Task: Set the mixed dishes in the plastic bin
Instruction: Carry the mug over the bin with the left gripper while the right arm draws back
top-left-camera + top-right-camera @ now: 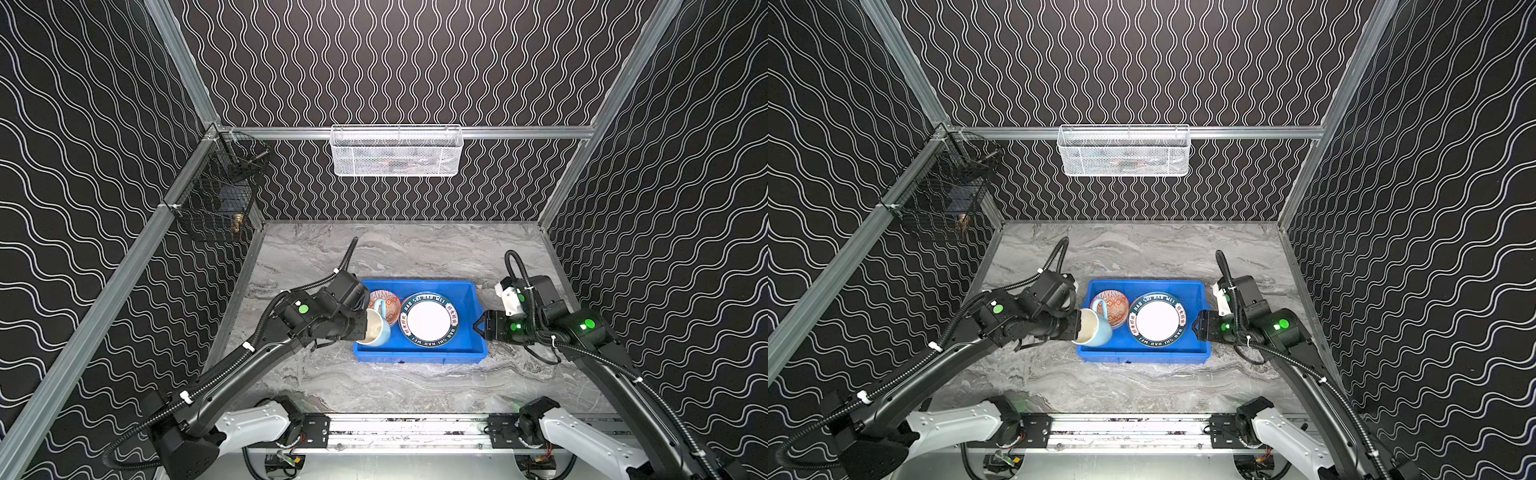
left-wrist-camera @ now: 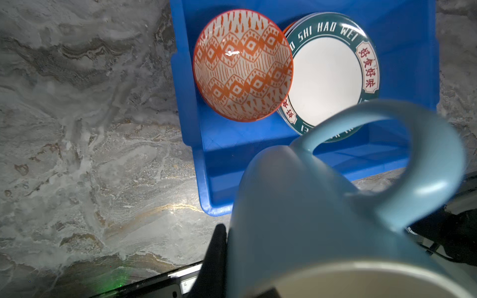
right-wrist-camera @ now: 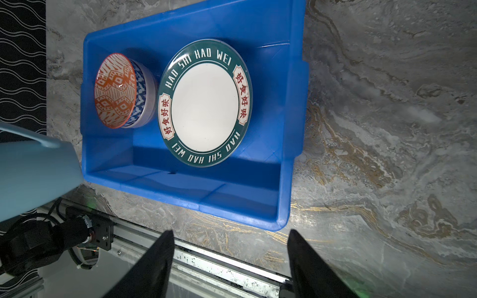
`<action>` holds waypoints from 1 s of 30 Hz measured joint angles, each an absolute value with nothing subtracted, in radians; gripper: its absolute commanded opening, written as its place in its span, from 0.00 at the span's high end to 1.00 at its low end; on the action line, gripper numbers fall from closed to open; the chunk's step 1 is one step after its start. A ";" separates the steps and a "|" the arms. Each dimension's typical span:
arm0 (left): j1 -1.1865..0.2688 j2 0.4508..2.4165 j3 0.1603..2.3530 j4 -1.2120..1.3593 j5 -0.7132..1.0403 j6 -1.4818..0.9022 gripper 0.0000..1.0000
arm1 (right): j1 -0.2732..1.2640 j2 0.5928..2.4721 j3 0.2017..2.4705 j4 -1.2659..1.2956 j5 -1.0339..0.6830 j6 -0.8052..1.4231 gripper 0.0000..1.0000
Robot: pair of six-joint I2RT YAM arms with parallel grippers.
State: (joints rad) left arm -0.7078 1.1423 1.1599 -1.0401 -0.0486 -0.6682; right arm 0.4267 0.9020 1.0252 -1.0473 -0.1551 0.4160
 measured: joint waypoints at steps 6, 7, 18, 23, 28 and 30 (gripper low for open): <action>-0.788 1.185 1.151 -1.032 -0.097 -0.715 0.89 | 0.429 0.838 1.024 -1.092 -0.154 0.434 0.29; -0.797 1.198 1.156 -1.031 -0.105 -0.717 0.89 | 0.429 0.828 1.024 -1.100 -0.149 0.435 0.29; -0.841 1.336 1.225 -0.982 -0.155 -0.707 0.89 | 0.429 0.760 1.024 -1.170 -0.117 0.464 0.29; -0.893 1.464 1.334 -0.951 -0.153 -0.700 0.89 | 0.429 0.752 1.036 -1.191 -0.091 0.479 0.28; -0.971 1.617 1.471 -0.908 -0.136 -0.671 0.90 | 0.429 0.753 1.067 -1.207 -0.055 0.494 0.28; -0.993 1.680 1.526 -0.900 -0.126 -0.652 0.90 | 0.429 0.755 1.076 -1.215 -0.037 0.505 0.28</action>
